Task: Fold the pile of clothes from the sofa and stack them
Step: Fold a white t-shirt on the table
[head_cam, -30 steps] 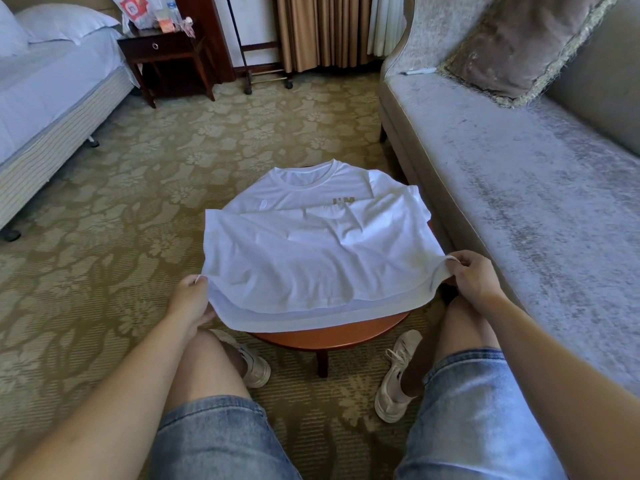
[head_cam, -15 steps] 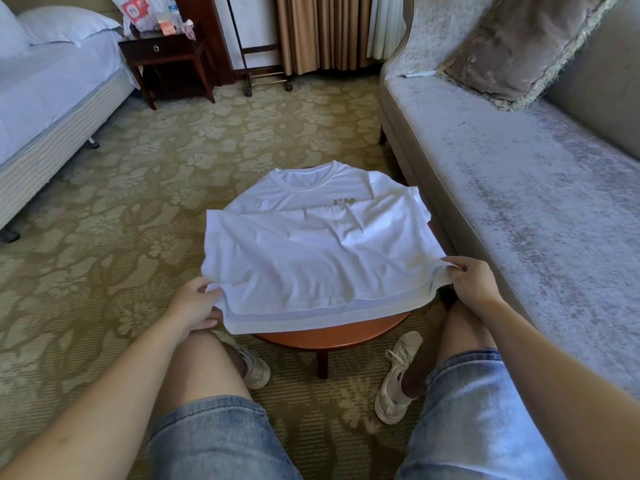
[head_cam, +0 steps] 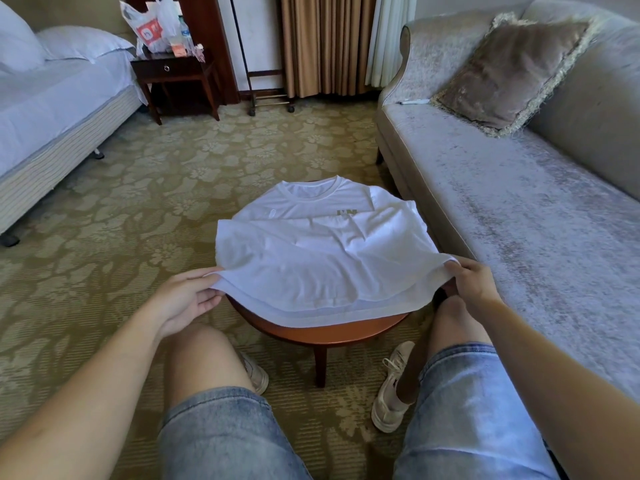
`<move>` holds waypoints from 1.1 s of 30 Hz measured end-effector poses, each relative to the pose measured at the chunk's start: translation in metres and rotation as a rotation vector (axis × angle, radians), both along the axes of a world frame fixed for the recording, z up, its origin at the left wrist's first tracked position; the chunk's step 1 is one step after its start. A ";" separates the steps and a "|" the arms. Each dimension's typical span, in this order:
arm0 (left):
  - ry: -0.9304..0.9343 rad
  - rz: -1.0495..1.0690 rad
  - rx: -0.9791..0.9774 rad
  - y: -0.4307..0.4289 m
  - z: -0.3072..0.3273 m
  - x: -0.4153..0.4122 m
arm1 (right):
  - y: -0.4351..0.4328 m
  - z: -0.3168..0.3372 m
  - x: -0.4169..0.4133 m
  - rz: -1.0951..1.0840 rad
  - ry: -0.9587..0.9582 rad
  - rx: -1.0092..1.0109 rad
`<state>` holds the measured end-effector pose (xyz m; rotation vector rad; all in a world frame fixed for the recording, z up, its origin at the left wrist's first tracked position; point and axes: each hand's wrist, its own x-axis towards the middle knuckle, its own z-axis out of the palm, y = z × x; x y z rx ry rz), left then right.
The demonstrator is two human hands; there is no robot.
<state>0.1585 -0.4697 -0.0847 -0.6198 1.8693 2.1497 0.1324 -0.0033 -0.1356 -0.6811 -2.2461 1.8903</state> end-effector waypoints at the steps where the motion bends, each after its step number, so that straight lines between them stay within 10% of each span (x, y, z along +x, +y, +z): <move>1: 0.005 -0.029 0.022 -0.002 0.003 0.003 | -0.001 0.008 0.003 -0.014 0.023 -0.032; 15: 0.142 0.071 0.092 -0.018 0.038 0.045 | 0.028 0.072 0.035 -0.027 0.198 -0.247; 33: 0.127 0.141 -0.124 -0.021 0.055 0.068 | 0.051 0.087 0.078 0.343 -0.099 -0.297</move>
